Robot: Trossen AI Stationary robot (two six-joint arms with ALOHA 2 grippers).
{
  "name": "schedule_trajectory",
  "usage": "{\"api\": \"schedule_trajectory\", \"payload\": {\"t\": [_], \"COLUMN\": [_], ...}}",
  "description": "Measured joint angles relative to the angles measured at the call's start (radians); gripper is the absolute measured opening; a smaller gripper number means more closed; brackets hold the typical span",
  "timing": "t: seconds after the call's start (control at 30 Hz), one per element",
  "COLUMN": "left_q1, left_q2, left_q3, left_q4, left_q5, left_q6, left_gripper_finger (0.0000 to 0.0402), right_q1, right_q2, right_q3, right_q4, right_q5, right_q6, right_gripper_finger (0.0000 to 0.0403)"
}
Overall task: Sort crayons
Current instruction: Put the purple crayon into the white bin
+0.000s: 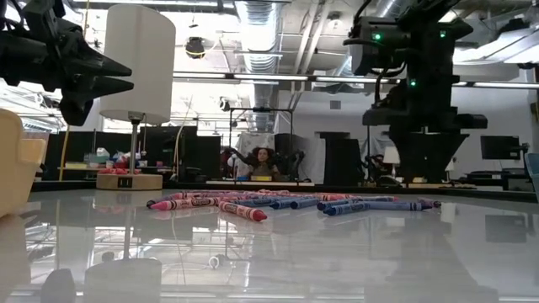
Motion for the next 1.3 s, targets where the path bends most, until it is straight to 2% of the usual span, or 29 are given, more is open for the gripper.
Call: {"api": "schedule_trajectory", "payload": {"t": [0.27,0.97,1.3], "left_q1": [0.000,0.000,0.000], "left_q2": [0.000,0.000,0.000], "left_q3": [0.000,0.000,0.001], "left_q4": [-0.002,-0.002,-0.021], "left_q5": [-0.004,-0.005,-0.005], "left_q6": [-0.013,-0.016,-0.029], "left_gripper_finger": [0.0108,0.0108,0.0108], "right_q1": [0.000,0.002,0.042], "right_q2": [0.002,0.002,-0.003], "right_q3": [0.000,-0.003,-0.151], "right_q4": [-0.003,-0.002,0.173], "right_q5": [0.059,0.056,-0.001], "right_q6": [0.060,0.124,0.213], "right_gripper_finger": [0.0213,0.0208,0.0208]}}
